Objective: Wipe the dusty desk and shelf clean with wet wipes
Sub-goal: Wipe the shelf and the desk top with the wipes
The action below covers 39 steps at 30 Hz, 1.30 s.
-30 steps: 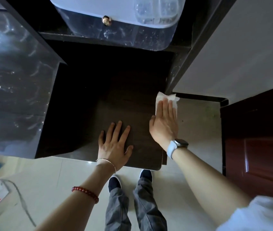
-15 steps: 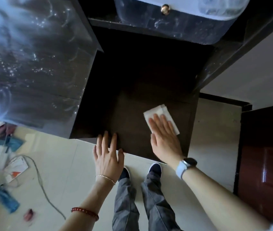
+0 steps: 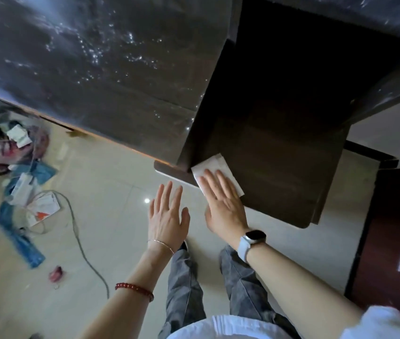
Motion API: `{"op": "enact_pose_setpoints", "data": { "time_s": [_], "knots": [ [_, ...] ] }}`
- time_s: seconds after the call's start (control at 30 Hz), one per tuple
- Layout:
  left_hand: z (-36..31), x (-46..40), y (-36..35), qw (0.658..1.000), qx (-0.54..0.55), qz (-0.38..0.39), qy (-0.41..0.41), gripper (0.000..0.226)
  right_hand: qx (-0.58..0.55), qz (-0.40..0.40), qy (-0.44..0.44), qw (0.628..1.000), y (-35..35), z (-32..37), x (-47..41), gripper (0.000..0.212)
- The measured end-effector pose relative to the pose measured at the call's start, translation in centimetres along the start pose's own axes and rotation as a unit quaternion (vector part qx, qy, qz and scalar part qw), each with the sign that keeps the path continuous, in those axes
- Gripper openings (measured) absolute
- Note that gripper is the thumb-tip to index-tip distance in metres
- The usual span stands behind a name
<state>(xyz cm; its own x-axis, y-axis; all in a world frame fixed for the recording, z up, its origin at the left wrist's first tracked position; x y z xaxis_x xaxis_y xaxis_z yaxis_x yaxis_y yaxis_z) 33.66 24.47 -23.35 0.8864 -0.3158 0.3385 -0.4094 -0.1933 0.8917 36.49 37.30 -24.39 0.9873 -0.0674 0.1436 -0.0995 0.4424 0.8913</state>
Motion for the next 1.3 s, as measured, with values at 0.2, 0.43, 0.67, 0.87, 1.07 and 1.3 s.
{"op": "enact_pose_setpoints", "data": {
  "time_s": [0.2, 0.43, 0.67, 0.87, 1.07, 1.3],
  "knots": [
    [6.0, 1.9, 1.1, 0.999, 0.035, 0.02, 0.017, 0.051, 0.033, -0.021, 0.004, 0.999, -1.9, 4.6, -0.5, 0.055],
    [12.3, 2.9, 4.3, 0.996, 0.079, 0.017, 0.029, 0.055, -0.024, 0.029, -0.008, 0.999, -3.2, 11.1, -5.5, 0.057],
    [15.8, 2.2, 10.5, 0.878, 0.451, 0.0, 0.161, 0.051, -0.335, 0.076, -0.116, 0.932, 1.3, 16.6, -8.7, 0.028],
    [13.0, 2.4, 15.8, 0.717, 0.676, 0.125, 0.118, 0.064, -0.437, 0.023, -0.137, 0.889, 7.0, 19.8, -4.3, 0.017],
    [9.4, 0.7, 21.0, 0.863, 0.497, -0.046, 0.079, 0.022, -0.449, -0.104, -0.164, 0.872, 11.4, 19.7, -3.4, 0.005],
    [4.2, -5.5, 25.2, 0.939, 0.343, -0.005, -0.016, 0.047, -0.405, -0.143, -0.179, 0.885, 15.7, 16.6, -6.5, 0.019]
  ]
}}
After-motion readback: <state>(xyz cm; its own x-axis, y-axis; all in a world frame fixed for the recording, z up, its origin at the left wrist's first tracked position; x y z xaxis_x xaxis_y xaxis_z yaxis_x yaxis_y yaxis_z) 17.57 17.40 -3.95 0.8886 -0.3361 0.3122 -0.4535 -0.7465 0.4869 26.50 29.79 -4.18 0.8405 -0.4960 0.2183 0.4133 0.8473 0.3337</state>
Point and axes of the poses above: each hand's wrist, its own x-axis away from the middle knuckle, its own y-axis out of the back of the hand, z = x × y, the point moved 5 cm from there along -x, towards the middle knuckle, and after that the axes turned 2 degrees about -z, right-handed, at the moved point
